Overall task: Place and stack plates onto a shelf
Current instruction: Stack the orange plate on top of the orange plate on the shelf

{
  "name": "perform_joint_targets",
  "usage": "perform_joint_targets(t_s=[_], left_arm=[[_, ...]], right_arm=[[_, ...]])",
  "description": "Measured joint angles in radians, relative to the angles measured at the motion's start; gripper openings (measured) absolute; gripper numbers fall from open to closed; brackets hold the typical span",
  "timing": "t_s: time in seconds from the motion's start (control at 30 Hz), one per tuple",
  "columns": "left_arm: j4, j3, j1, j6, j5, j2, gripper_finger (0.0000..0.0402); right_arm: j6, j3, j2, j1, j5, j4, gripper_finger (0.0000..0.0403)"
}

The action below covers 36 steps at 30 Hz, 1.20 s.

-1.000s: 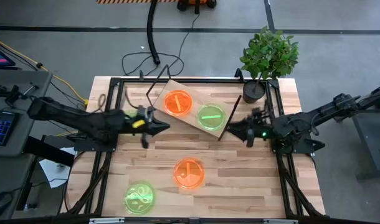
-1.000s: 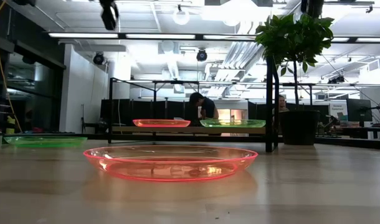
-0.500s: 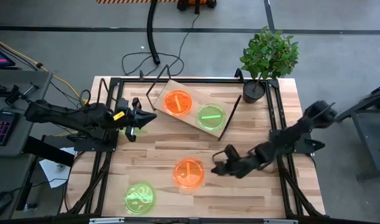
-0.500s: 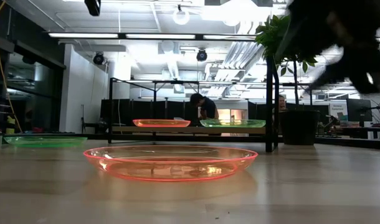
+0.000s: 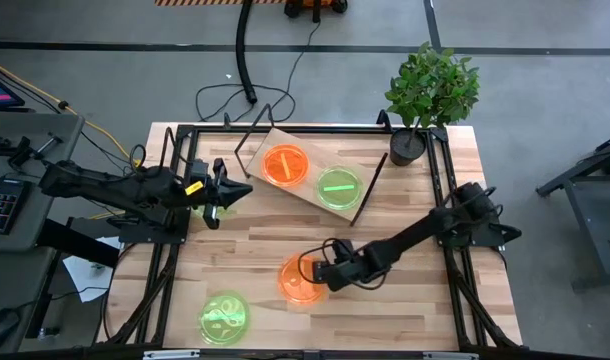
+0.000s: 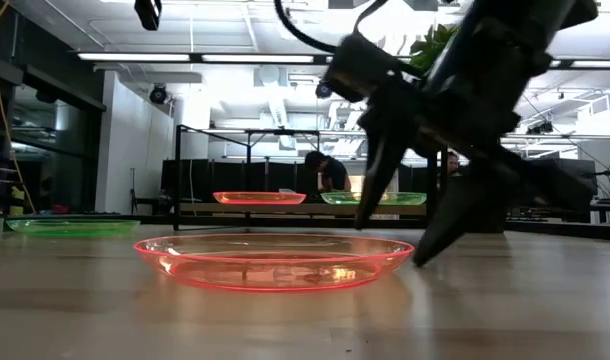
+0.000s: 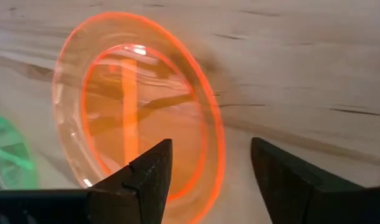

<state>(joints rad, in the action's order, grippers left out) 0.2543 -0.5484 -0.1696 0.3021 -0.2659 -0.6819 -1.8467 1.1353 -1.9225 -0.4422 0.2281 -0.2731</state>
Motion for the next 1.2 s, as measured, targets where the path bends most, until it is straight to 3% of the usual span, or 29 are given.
perform_joint_targets(t_s=[0.17,0.27,0.57,0.73,1.0,1.2], left_arm=[[0.002,0.000,0.000,0.000,0.002,0.011,0.0000],[0.000,0.000,0.000,-0.008,0.002,0.022,0.0000],[0.004,0.000,0.000,-0.026,-0.006,0.052,0.0000],[0.004,-0.004,0.000,-0.029,-0.006,0.091,0.0000],[0.007,-0.029,0.000,-0.130,-0.025,0.163,0.0000],[0.010,-0.029,0.000,-0.132,-0.068,0.201,0.0000]], right_arm=[[0.022,0.012,-0.018,0.013,-0.012,0.015,0.0201],[0.027,0.012,-0.019,0.016,-0.018,0.014,0.0177],[0.067,-0.038,-0.033,0.022,-0.023,0.059,0.0011],[0.154,-0.093,0.031,0.024,-0.037,0.151,0.0002],[0.336,-0.236,0.243,0.043,-0.046,0.425,0.0000],[0.439,-0.225,0.322,0.082,-0.084,0.438,0.0000]])
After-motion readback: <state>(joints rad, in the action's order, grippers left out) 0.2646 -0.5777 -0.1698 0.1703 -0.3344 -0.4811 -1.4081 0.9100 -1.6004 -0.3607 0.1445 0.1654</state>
